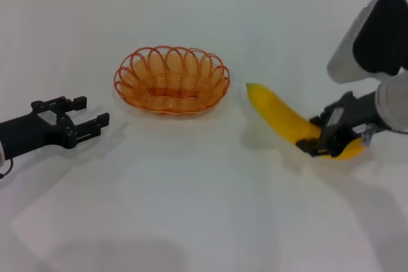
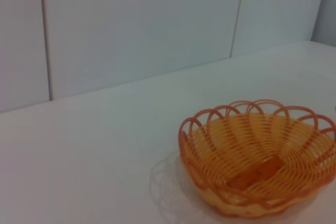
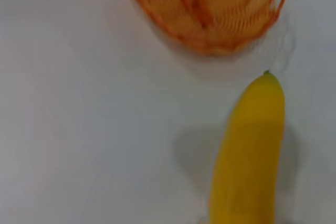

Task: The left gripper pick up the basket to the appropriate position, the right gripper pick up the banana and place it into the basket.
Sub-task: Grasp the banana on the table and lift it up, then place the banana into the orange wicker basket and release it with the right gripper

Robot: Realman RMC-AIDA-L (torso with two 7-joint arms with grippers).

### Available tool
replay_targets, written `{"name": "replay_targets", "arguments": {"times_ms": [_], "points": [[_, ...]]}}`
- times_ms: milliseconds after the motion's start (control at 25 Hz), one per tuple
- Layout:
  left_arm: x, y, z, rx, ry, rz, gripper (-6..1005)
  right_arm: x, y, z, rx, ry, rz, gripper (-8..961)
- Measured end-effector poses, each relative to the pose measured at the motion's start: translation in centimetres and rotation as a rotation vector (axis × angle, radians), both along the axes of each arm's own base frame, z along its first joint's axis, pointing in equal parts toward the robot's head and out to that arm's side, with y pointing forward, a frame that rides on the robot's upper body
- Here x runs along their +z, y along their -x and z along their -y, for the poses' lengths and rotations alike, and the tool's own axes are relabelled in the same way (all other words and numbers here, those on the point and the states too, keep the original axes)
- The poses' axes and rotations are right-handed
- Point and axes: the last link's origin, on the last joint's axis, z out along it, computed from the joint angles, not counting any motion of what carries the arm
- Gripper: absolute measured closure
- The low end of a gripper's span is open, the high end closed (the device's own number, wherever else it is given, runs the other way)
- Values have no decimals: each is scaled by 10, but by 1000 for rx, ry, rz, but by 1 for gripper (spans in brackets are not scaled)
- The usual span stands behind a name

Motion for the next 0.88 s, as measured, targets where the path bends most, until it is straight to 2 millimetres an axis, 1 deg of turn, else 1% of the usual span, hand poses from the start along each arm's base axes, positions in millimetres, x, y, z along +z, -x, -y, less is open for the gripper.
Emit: {"name": "replay_targets", "arguments": {"times_ms": [200, 400, 720, 800, 880], "points": [[0, 0, 0, 0, -1, 2, 333, 8, 19, -2, 111, -23, -13, 473], [0, -2, -1, -2, -3, 4, 334, 4, 42, -14, 237, -17, -63, 472], [1, -2, -2, -4, -7, 5, 334, -17, 85, -45, 430, 24, -164, 470], [1, -3, -2, -6, -6, 4, 333, -24, 91, -50, 453, 33, -181, 469], [0, -4, -3, -9, -3, 3, 333, -35, 97, -56, 474, 43, -189, 469]]}}
